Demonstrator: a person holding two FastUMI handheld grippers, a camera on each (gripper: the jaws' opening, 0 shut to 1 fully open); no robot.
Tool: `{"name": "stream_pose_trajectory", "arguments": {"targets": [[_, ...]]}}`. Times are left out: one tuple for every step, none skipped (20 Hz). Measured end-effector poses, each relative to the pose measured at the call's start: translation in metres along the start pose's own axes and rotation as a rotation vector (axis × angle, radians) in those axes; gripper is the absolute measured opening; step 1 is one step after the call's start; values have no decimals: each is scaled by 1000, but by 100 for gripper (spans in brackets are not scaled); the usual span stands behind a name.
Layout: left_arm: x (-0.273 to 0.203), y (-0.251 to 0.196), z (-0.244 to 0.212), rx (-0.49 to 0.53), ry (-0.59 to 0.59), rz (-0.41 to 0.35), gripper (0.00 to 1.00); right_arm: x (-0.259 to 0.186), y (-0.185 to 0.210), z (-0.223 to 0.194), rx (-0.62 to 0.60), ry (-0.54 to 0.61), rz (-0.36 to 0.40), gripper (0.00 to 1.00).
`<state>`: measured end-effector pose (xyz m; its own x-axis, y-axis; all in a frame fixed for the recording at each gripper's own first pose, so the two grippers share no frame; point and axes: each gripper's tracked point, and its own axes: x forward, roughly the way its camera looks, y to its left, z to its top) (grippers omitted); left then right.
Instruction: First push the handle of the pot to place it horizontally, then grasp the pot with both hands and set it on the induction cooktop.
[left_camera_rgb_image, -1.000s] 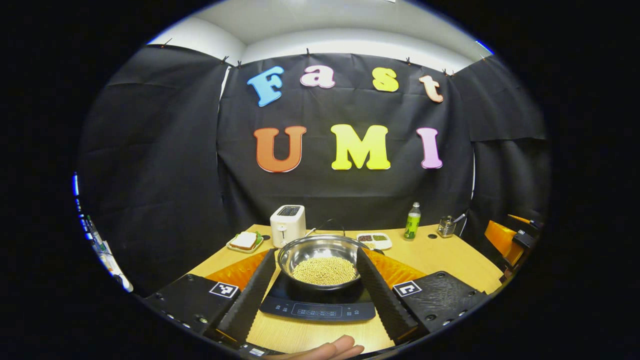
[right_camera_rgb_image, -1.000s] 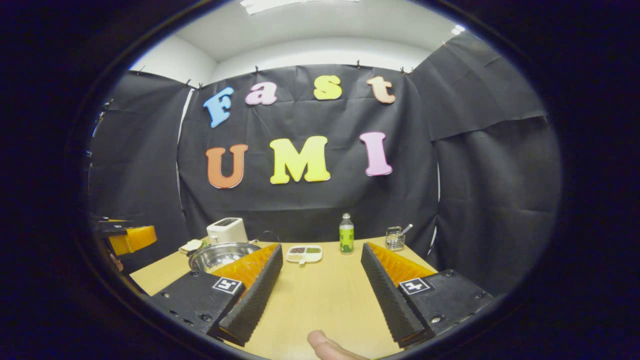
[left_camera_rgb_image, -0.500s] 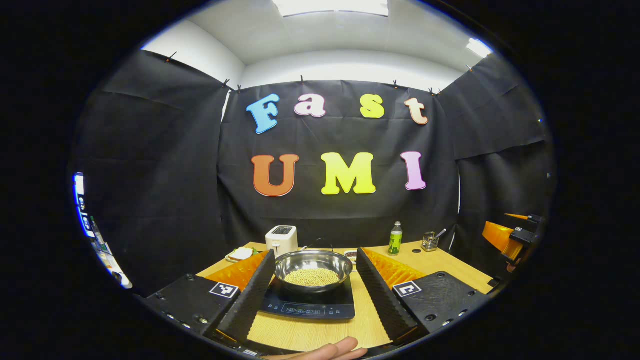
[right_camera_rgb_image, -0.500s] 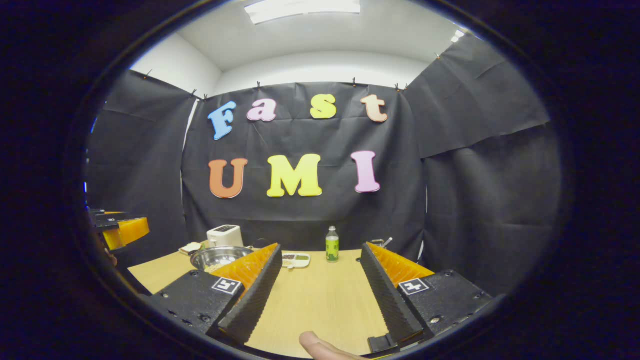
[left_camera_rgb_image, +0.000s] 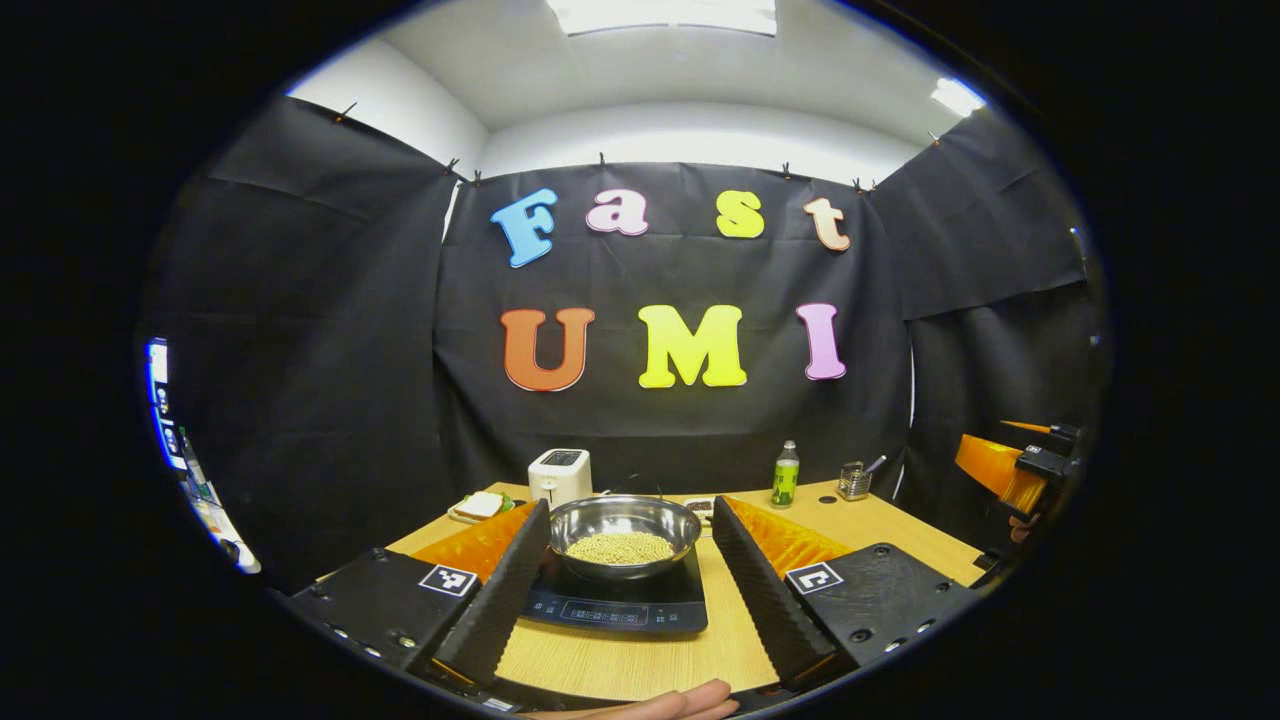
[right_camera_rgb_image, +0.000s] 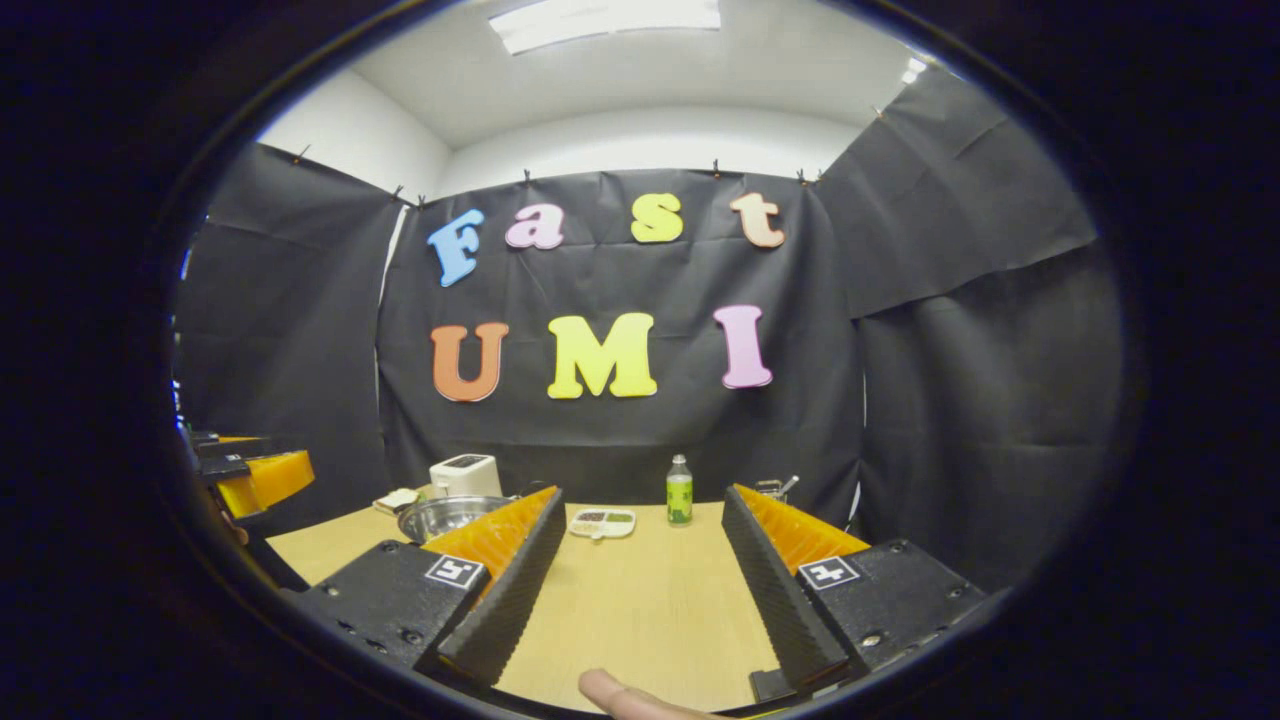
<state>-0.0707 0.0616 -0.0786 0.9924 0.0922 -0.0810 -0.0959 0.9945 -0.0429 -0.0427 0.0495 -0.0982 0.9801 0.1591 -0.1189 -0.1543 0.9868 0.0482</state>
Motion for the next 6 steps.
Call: {"name": "stream_pose_trajectory", "arguments": {"targets": [[-1, 0, 0, 7, -3, -1, 96, -1, 0, 0, 1, 0, 0, 99], [-1, -1, 1, 13, -6, -4, 96, -1, 0, -1, 1, 3, -2, 99], [-2, -3, 0, 17, -7, -7, 96, -1, -1, -2, 1, 6, -3, 99], [-3, -4, -1, 18, -8, -11, 96, -1, -1, -2, 2, 8, -3, 99], [-3, -4, 0, 19, -9, -16, 96, -1, -1, -1, 3, 5, -4, 99], [-4, -4, 0, 20, -12, -17, 96, -1, 0, 0, 3, 1, -3, 99]]}}
